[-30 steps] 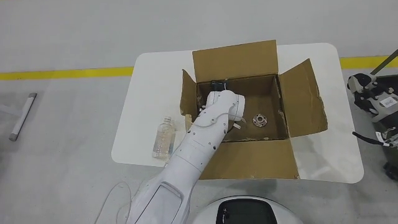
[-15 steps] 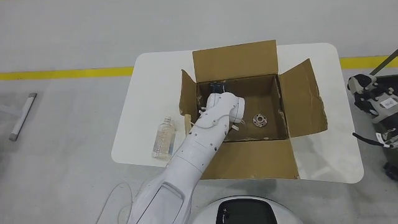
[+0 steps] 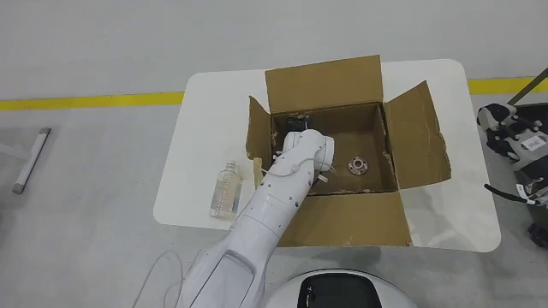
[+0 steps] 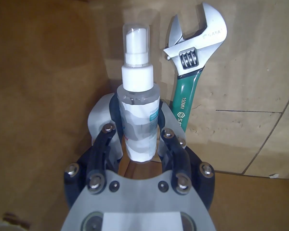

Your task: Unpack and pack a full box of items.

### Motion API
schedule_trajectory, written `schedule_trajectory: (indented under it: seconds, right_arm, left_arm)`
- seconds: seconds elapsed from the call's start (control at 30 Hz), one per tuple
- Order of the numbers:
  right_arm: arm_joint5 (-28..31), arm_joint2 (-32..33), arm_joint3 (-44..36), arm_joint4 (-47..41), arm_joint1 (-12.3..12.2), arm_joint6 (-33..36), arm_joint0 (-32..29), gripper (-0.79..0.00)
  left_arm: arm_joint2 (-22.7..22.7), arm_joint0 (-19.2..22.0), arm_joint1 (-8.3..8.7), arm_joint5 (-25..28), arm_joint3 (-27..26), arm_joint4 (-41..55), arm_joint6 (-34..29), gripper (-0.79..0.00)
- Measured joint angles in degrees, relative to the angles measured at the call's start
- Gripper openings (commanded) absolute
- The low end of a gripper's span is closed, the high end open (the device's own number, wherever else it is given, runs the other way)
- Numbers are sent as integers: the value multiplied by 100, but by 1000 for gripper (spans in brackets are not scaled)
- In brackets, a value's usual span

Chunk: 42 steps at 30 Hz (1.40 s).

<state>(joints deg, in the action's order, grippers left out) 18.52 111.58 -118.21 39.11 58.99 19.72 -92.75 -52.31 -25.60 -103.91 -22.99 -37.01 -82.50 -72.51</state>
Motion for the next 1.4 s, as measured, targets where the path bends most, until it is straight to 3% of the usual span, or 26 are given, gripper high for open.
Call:
schedule_trajectory:
  seconds: [0.07,0.1,0.27,0.5,0.6,0.7,1.03,1.4]
  right_arm:
    - [-5,-11,-2,7,2,-1,1,-776]
    - [-5,-17,-3,15,3,-1,2,-776]
    - [-11,-42,4,40,5,15,14,-760]
    - [-13,-50,11,-4,7,39,59,-563]
    - [-3,-25,15,-29,6,66,77,-511]
    - [0,-8,20,-44,6,70,88,-508]
    - [26,-39,2,-46,5,109,133,-514]
    - [65,-131,62,1,3,133,208,-545]
  left_arm:
    - [-26,5,-11,12,47,33,18,-770]
    - [-37,9,-16,19,65,47,23,-785]
    - [-95,41,-40,87,48,130,51,-785]
    - [-309,67,-14,268,-595,296,-143,-785]
    - [-442,-8,41,351,-1037,256,-311,-785]
    - [-611,-162,115,453,-1590,202,-531,-785]
    - [-1202,-956,339,1105,-4054,291,-1507,-785]
    - [-1758,-1198,492,1584,-6029,772,-1549,-785]
